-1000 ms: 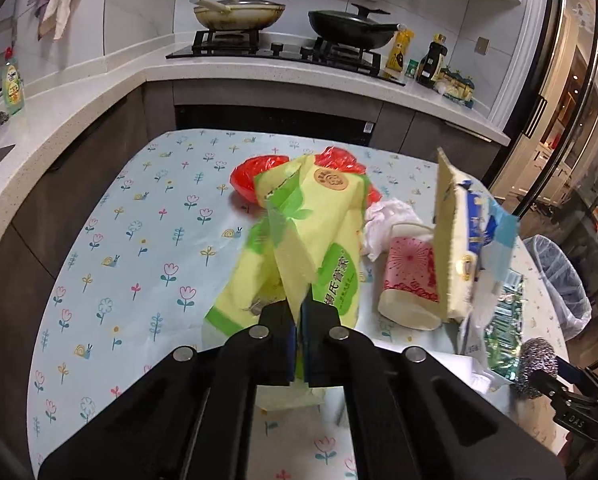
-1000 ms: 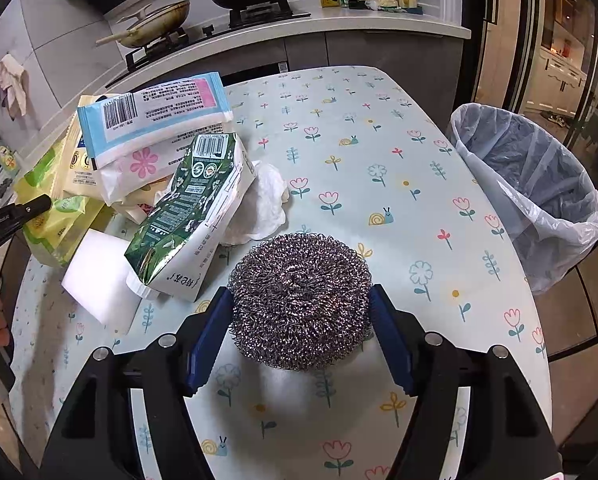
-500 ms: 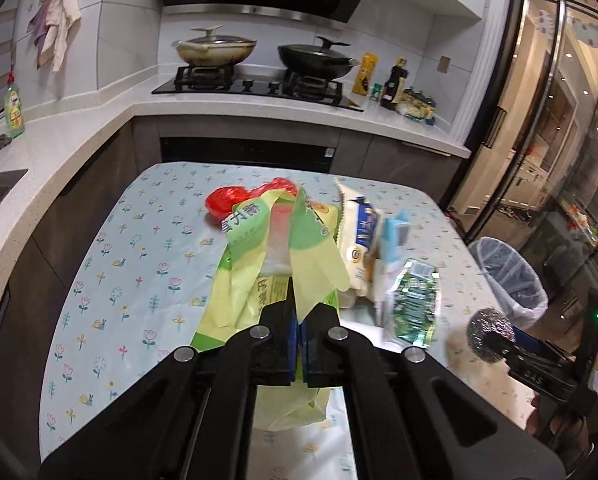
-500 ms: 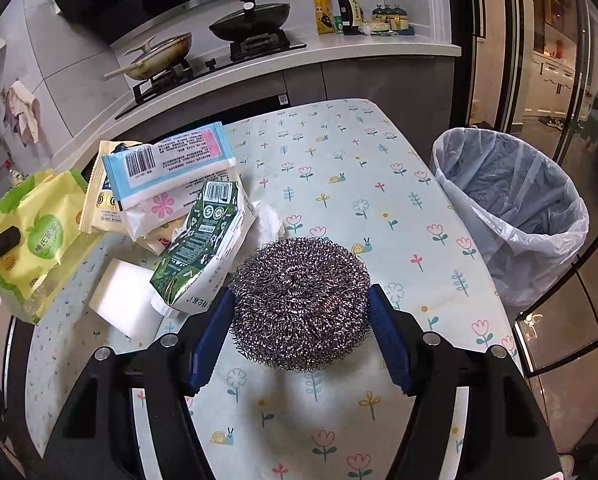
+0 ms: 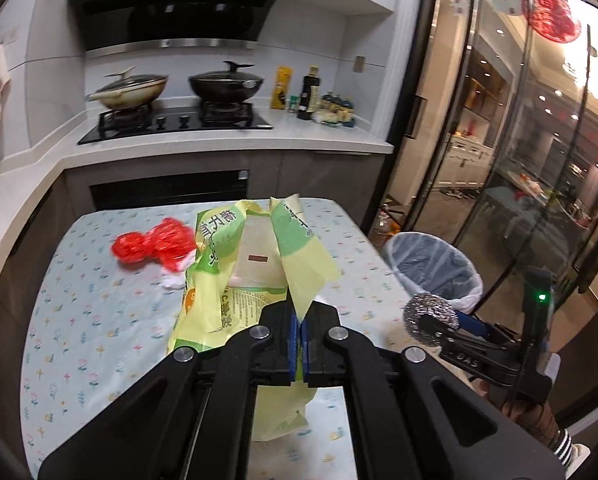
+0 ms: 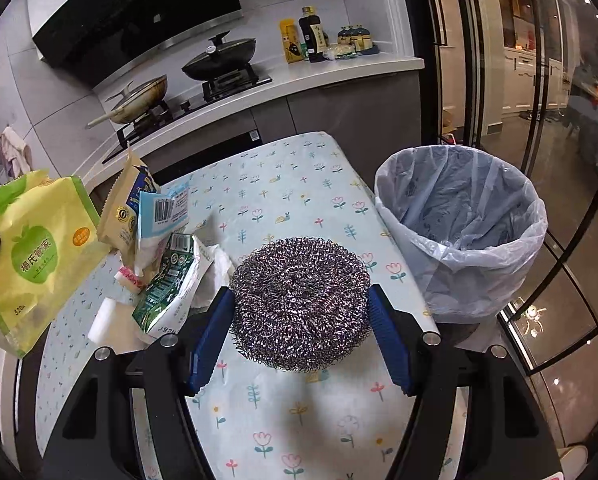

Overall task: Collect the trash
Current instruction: 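Carry the snack bag and scrubber over the bin and release both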

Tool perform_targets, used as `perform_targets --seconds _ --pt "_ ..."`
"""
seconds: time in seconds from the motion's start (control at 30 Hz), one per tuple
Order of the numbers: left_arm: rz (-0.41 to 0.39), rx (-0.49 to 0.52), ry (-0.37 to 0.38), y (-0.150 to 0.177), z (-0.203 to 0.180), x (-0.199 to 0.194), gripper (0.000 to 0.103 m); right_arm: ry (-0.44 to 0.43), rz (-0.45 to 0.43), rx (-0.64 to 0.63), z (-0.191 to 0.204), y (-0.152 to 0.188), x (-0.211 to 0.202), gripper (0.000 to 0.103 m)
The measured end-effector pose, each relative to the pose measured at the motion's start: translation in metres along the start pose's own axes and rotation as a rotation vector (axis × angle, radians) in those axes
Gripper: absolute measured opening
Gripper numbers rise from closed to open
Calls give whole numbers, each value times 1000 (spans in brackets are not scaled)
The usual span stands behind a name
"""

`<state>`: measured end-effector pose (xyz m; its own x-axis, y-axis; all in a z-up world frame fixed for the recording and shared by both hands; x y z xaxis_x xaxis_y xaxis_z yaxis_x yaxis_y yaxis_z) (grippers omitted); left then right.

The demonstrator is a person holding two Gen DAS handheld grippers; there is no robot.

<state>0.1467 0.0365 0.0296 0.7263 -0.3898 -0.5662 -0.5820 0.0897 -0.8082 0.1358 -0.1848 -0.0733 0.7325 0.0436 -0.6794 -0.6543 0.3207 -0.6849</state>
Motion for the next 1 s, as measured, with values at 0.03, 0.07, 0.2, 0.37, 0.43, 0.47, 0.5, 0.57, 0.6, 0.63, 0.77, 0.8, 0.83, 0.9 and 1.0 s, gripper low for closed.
perform_targets --seconds 0.03,0.07,0.2,0.37,0.43,0.47,0.5,0.57,0.6,0.63,0.77,0.8,0.83,0.9,1.0 --pt "0 13 15 -2 -11 3 1 3 -5 10 -7 -2 -1 65" --pt "1 23 26 -4 -20 6 1 9 -11 21 -14 -4 -2 65" --pt "9 68 78 -10 -61 21 1 34 -29 52 -42 -10 -8 65" --pt "19 113 137 -17 -110 44 1 67 -52 94 -76 -18 -13 65" --pt "26 128 159 -20 -128 55 1 80 -63 109 -89 -23 -14 65" --pt "28 136 168 -21 -137 60 1 87 -67 114 -96 -25 -14 65" --pt "30 143 176 -23 -144 66 1 94 -71 118 -102 -27 -14 65" --pt "39 153 193 -26 -158 79 1 110 -78 128 -114 -32 -14 65" --pt "45 156 202 -26 -166 85 1 119 -81 134 -121 -35 -12 65" --pt "52 161 212 -27 -174 94 1 128 -82 139 -127 -38 -10 65" --pt "73 179 233 -32 -198 125 1 146 -83 168 -152 -49 -1 65" --pt "77 178 247 -33 -203 134 1 151 -81 175 -158 -52 3 65" --pt "80 177 251 -35 -207 139 1 161 -76 181 -164 -54 7 65" --pt "90 184 258 -38 -216 156 1 174 -65 191 -173 -59 16 65" --pt "98 208 252 -42 -229 180 1 187 -46 202 -185 -66 32 65"
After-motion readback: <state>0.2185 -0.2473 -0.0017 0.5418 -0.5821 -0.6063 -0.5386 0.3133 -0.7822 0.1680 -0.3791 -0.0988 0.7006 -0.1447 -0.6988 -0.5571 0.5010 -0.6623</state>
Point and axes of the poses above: each gripper's, at about its wrist camera, not at the fingertips, and x roughly the way its jaws point, z to its left, y to its underside, the point moved 7 cm from there along x, roughly the way its jaws point, and after that the axes turned 1 degree about -y, right-handed, at the moved point
